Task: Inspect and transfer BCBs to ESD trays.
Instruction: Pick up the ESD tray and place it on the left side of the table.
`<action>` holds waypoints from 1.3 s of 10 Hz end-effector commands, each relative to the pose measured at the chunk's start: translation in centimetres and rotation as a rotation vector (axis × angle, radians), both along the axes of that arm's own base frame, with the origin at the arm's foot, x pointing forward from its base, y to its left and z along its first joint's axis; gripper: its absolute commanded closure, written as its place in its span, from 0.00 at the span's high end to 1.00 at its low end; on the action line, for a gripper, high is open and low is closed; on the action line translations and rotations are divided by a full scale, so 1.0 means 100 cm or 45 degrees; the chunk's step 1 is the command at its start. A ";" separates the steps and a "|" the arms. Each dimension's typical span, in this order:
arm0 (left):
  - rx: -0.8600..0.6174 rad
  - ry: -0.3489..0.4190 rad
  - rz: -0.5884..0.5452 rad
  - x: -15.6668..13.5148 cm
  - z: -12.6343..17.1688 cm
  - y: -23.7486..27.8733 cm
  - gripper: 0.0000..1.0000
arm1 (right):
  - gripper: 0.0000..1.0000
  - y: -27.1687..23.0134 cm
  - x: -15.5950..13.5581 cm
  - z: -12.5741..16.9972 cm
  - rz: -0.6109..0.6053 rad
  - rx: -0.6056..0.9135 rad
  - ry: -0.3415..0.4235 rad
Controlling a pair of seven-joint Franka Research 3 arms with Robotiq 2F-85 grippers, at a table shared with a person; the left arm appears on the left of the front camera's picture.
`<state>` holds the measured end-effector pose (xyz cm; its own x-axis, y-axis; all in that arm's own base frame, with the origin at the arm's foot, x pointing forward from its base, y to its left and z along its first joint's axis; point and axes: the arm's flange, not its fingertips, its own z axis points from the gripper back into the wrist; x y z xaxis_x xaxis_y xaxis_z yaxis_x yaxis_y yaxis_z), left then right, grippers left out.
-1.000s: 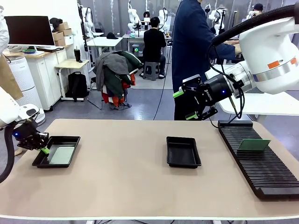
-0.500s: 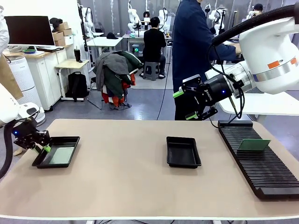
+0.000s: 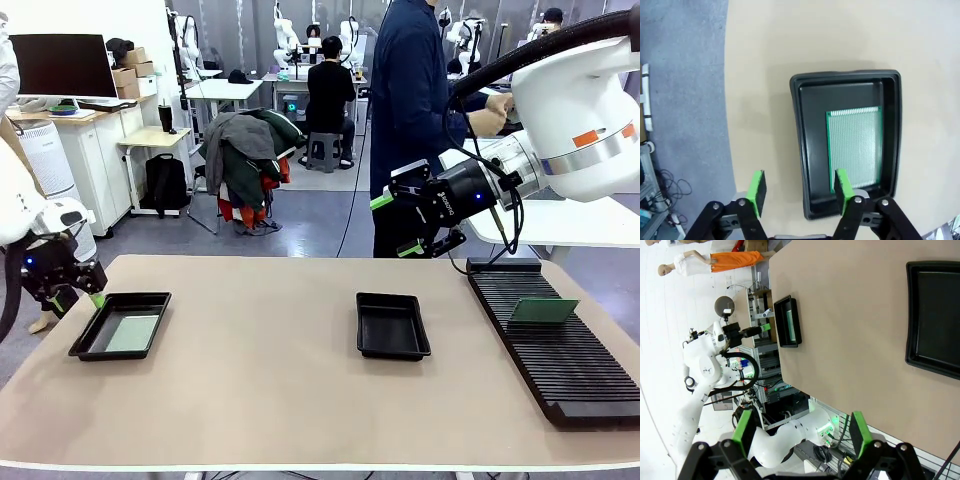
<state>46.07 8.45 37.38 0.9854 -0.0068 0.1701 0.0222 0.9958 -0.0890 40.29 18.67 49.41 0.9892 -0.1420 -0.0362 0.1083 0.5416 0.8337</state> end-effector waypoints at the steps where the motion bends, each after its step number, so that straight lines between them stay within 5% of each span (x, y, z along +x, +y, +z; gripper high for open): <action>1: 0.057 0.055 -0.019 -0.009 0.034 -0.012 0.73 | 1.00 0.003 0.003 -0.001 -0.028 0.008 0.005; 7: 0.133 0.071 0.014 -0.011 0.093 -0.031 0.73 | 1.00 0.003 0.003 -0.001 -0.028 0.008 0.005; 13: 0.101 0.052 -0.012 -0.010 0.090 -0.028 0.73 | 1.00 0.003 0.003 -0.001 -0.028 0.008 0.005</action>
